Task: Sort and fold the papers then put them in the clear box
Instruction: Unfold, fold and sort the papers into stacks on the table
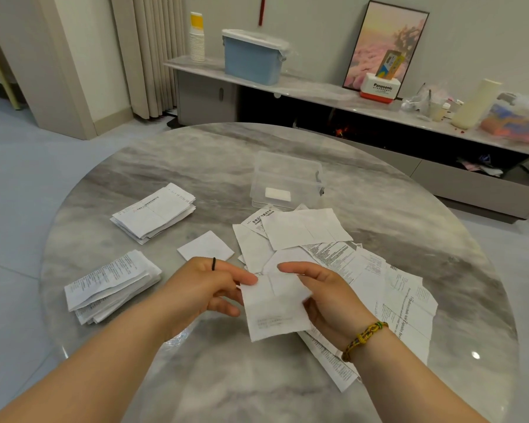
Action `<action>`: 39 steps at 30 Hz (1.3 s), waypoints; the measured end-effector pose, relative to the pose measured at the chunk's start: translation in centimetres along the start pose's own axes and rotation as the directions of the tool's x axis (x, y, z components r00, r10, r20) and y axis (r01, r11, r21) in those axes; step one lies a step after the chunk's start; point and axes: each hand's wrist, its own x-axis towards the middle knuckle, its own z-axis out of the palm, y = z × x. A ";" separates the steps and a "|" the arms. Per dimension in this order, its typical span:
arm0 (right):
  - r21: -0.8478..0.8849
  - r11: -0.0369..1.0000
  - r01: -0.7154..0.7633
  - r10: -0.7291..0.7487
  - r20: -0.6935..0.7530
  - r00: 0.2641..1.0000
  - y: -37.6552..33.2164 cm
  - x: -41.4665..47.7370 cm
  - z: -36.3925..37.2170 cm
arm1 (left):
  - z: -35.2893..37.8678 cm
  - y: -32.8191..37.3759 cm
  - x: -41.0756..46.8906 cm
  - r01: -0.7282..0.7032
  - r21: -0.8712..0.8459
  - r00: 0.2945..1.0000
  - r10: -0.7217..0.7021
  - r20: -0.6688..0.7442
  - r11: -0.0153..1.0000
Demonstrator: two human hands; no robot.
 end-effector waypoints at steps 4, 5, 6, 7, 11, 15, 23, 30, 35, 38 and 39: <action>-0.046 0.999 -0.010 0.010 0.003 1.000 0.0 0.3 -0.1 | 0.3 -0.5 0.4 -0.081 0.207 0.988 0.105 -0.112 0.975; -0.105 0.994 -0.011 0.014 0.021 1.000 0.0 0.2 -0.1 | 0.3 -0.7 0.5 -0.104 0.268 0.980 0.145 -0.135 0.958; -0.168 0.986 -0.011 0.018 0.040 0.999 0.1 0.2 -0.2 | 0.3 -0.9 0.6 -0.120 0.320 0.974 0.174 -0.147 0.940; -0.227 0.974 -0.012 0.026 0.058 0.998 0.2 0.1 -0.2 | 0.2 -1.1 0.6 -0.127 0.358 0.970 0.191 -0.152 0.925; -0.404 0.915 0.002 0.012 0.032 0.999 0.8 0.3 -0.2 | -0.4 -1.6 0.6 -0.129 0.492 0.972 0.207 -0.107 0.861; -0.453 0.892 0.018 -0.026 -0.012 1.000 0.5 0.8 -0.1 | -1.6 -1.7 -0.3 -0.077 0.825 0.958 0.272 -0.094 0.559; -0.495 0.863 0.096 -0.114 -0.007 0.993 -1.1 5.2 3.3 | -4.2 -1.9 -0.9 -0.050 0.967 0.954 0.299 -0.028 0.249; -0.633 0.769 0.091 -0.119 -0.001 0.993 -0.9 9.3 7.0 | -5.2 -3.2 -0.2 -0.089 0.978 0.966 0.254 0.039 0.189; -0.729 0.682 0.058 -0.084 0.001 0.996 0.1 10.8 7.8 | -5.4 -3.2 -0.1 -0.133 0.983 0.974 0.199 0.106 0.130; -0.779 0.623 0.065 -0.122 -0.015 0.992 1.1 11.4 8.1 | -5.4 -3.3 0.0 -0.151 0.984 0.975 0.177 0.132 0.099; -0.786 0.615 0.064 -0.137 -0.027 0.990 1.3 11.5 8.2 | -5.3 -3.4 0.1 -0.156 0.984 0.975 0.174 0.139 0.090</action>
